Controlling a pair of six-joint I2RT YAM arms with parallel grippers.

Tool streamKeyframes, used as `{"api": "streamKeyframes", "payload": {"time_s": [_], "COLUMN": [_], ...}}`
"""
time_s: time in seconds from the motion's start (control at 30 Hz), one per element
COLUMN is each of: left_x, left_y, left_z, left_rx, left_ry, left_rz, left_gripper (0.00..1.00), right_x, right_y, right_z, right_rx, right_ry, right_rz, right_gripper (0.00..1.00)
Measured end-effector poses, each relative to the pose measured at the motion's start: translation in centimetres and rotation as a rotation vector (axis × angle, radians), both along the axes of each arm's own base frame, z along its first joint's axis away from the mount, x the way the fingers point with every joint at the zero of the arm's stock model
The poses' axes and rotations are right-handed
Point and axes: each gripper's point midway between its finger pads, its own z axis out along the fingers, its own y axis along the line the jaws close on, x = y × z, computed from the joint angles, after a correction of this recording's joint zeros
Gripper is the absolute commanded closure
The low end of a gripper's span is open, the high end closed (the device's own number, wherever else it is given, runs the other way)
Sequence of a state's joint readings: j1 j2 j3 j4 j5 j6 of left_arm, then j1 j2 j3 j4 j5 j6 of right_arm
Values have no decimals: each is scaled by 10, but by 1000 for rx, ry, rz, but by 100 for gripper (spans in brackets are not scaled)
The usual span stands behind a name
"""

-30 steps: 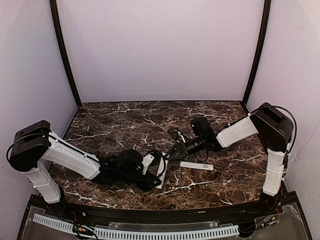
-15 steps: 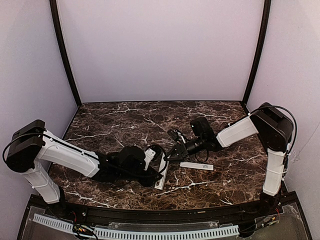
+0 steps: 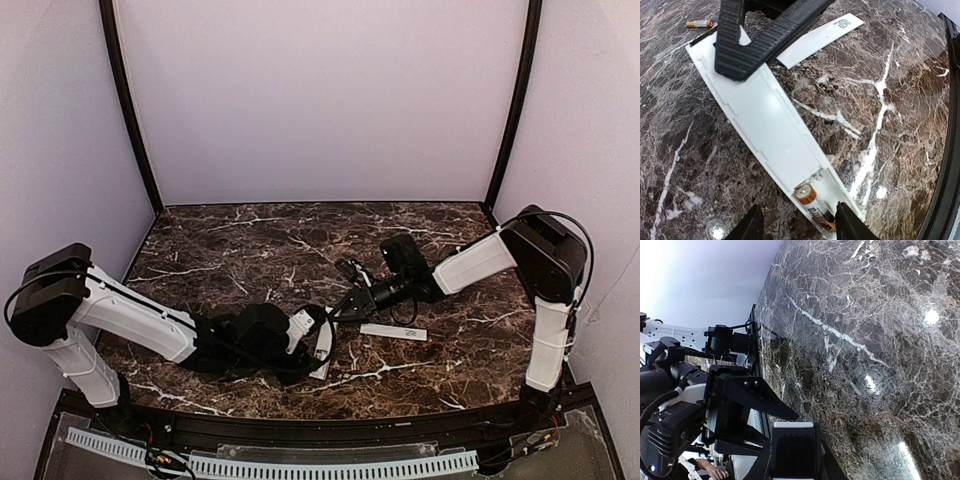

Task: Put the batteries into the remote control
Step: Place the battery in the battery compartment.

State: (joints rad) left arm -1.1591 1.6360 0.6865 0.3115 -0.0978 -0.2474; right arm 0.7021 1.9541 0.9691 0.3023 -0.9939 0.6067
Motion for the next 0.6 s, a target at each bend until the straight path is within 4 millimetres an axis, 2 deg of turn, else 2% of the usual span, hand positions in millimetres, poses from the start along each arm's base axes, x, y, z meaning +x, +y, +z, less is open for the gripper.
{"api": "streamKeyframes", "payload": {"time_s": [0.13, 0.27, 0.43, 0.6], "left_x": [-5, -5, -10, -16], "left_y": [3, 10, 14, 14], "left_z": [4, 25, 53, 52], "left_rx": [37, 46, 70, 174], "left_ry": [-73, -193, -347, -410], "left_rz": [-66, -139, -270, -415], "left_gripper": [48, 47, 53, 56], "right_x": [0, -1, -2, -3], "right_y": [0, 0, 0, 3], "right_z": [0, 0, 0, 2], "right_rx": [-2, -2, -5, -6], "right_ry": [4, 4, 6, -6], "right_rz": [1, 2, 8, 24], "right_gripper": [100, 100, 100, 100]}}
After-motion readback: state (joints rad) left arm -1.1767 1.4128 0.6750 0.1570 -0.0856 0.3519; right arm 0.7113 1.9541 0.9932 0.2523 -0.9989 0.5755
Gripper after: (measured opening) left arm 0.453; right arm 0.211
